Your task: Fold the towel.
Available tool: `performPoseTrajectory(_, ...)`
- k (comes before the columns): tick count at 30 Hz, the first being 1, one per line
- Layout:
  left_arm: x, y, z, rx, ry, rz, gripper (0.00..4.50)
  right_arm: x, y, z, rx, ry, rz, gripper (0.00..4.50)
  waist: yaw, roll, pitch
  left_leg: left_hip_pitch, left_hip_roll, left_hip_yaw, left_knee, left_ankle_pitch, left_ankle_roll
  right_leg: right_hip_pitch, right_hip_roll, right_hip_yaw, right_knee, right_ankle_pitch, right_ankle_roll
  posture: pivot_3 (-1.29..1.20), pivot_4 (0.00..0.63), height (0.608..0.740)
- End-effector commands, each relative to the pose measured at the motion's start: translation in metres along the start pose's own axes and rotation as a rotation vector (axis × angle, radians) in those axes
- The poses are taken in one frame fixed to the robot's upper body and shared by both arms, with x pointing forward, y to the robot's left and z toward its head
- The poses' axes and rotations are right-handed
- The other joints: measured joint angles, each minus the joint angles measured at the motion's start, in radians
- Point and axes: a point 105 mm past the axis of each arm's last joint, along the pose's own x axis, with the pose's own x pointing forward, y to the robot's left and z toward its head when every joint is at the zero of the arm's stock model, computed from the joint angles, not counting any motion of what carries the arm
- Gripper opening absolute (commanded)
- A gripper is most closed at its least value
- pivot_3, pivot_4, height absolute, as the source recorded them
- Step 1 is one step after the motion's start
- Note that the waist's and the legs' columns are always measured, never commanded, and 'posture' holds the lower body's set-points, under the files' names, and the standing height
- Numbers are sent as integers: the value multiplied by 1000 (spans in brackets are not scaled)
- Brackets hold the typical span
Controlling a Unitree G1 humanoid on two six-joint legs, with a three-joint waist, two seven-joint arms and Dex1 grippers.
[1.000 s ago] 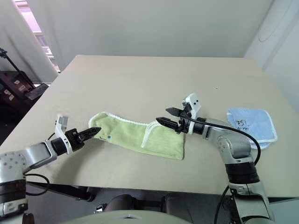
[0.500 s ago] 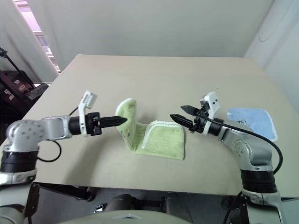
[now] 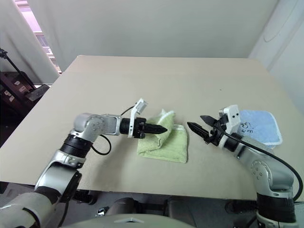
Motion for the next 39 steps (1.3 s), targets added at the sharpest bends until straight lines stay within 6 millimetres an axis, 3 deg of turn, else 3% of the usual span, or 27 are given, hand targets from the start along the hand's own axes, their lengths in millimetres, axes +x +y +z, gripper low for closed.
performPoseTrajectory(1, 8, -7, 6, 64, 26, -37, 29, -6, 2, 14, -28, -53, -20, 3817, -1, -1, 0, 0, 0, 0, 0, 0, 0, 0, 0, 0, 0, 0, 0, 0, 0, 724)
performPoseTrajectory(7, 28, -11, -10, 90, 92, -91, 29, -10, -2, 11, -23, -52, -65, 3817, 2, -1, 1, 1, 0, 0, 0, 0, 0, 1, 0, 0, 0, 0, 0, 0, 0, 724)
performPoseTrajectory(8, 29, -11, -11, 88, 94, -94, 558, -11, -1, 11, -22, -53, -67, 3817, 2, -1, 1, 1, 0, 0, 0, 0, 0, 1, 0, 0, 0, 0, 0, 0, 0, 724)
performPoseTrajectory(10, 31, -11, -11, 91, 86, -101, 1067, -12, -1, 11, -21, -54, -68, 3817, 2, -1, 1, 1, 0, 0, 0, 0, 0, 1, 0, 0, 0, 0, 0, 0, 0, 724)
performPoseTrajectory(13, 30, -14, -8, 91, 74, -125, 2227, -12, -1, 11, -19, -52, -66, 3817, -1, -1, 1, 2, 0, 0, 0, 0, 0, 1, 0, 0, 0, 0, 1, 0, 0, 724)
performPoseTrajectory(17, 21, -27, 6, 117, 16, -193, 3711, -9, -3, 16, -16, -59, -54, 3817, 0, -1, 1, 2, 0, 0, 0, 0, 0, 2, 1, 0, 1, 0, 1, 0, 0, 724)
performPoseTrajectory(19, 15, -34, 11, 194, 1, -208, 4375, -7, -5, 20, -15, -71, -55, 3817, -1, -2, 1, 2, 0, 0, 0, 0, 0, 2, 1, 0, 1, 0, 1, 0, 0, 724)
performPoseTrajectory(20, 11, -37, 14, 240, -19, -206, 4468, -6, -6, 22, -18, -74, -53, 3817, -1, -2, 1, 3, 0, 0, 0, 0, 0, 2, 1, 0, 1, 0, 1, 0, 0, 724)
performPoseTrajectory(25, -16, -38, 44, 431, -161, -113, 4468, -3, 11, 48, -35, -155, 48, 3817, 1, -1, 1, 3, 0, 0, 0, 0, 0, 3, 1, 0, 1, 0, 1, 0, 0, 724)
performPoseTrajectory(28, -31, -27, 47, 545, -172, -20, 3577, -2, 29, 56, -63, -169, 140, 2924, 0, -1, 1, 4, 0, 0, 0, 0, 0, 3, 1, 0, 2, 0, 1, 0, 0, 724)
performPoseTrajectory(32, -56, -12, 31, 657, -113, 63, 2155, 12, 53, 61, -104, -128, 255, 1463, -5, -1, 1, 5, 0, 0, 0, 0, 0, 4, 1, 1, 2, 0, 1, 0, 0, 724)
performPoseTrajectory(36, -61, 2, 20, 747, -56, 124, 757, 27, 65, 49, -138, -31, 328, 27, 7, -2, 1, 5, 0, 0, 1, 0, 0, 4, 0, 1, 2, 0, 0, 0, 0, 724)
performPoseTrajectory(37, -61, 5, 17, 770, -38, 133, 367, 29, 69, 43, -150, 8, 358, 0, 9, -2, 1, 5, 0, 0, 1, 0, 1, 4, 0, 1, 2, 0, 0, 0, 0, 724)
performPoseTrajectory(39, -59, 5, 16, 776, -56, 128, 367, 33, 78, 27, -186, 102, 412, 0, 9, -2, 1, 4, 0, 0, 1, 0, 2, 5, -1, 1, 0, 0, 0, 0, 0, 724)
